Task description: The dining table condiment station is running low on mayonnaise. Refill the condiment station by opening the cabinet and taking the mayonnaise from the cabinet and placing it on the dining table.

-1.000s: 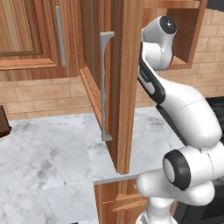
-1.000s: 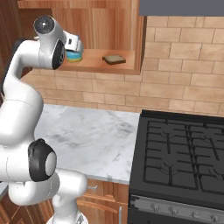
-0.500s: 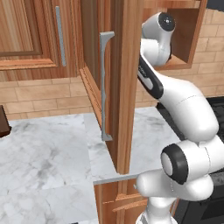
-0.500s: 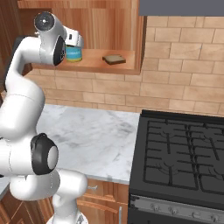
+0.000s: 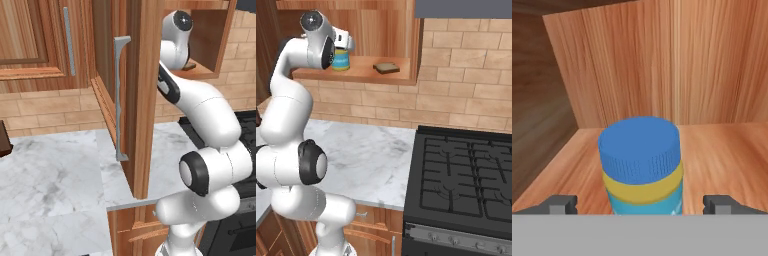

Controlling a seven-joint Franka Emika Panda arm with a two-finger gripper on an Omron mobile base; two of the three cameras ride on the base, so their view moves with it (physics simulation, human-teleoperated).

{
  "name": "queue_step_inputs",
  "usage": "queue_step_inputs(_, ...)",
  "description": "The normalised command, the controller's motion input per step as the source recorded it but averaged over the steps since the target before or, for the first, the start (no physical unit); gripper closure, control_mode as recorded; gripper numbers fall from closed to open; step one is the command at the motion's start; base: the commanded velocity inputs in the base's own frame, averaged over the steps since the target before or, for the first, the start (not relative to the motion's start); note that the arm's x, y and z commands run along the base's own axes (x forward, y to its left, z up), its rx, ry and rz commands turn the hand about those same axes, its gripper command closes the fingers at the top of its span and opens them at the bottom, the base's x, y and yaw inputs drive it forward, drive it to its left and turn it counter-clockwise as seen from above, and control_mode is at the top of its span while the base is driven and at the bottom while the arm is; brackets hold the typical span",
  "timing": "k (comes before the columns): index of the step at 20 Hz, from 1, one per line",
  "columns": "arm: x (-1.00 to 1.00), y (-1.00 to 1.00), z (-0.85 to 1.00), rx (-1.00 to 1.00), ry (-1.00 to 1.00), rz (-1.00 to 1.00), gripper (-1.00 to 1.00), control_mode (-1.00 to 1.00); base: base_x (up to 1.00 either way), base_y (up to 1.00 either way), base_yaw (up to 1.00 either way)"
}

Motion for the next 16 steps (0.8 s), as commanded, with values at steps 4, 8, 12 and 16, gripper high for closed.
queue_step_inputs(4, 0.28, 0.0, -0.04, -0.08, 0.0, 0.0, -1.0, -1.0, 0.0, 0.0, 0.0)
queue_step_inputs(8, 0.3, 0.05, -0.05, -0.04, 0.0, 0.0, -1.0, -1.0, 0.0, 0.0, 0.0)
queue_step_inputs(12, 0.22, 0.07, -0.1, 0.0, 0.0, 0.0, -1.0, -1.0, 0.0, 0.0, 0.0)
queue_step_inputs(16, 0.19, 0.01, -0.13, 0.0, 0.0, 0.0, -1.0, -1.0, 0.0, 0.0, 0.0)
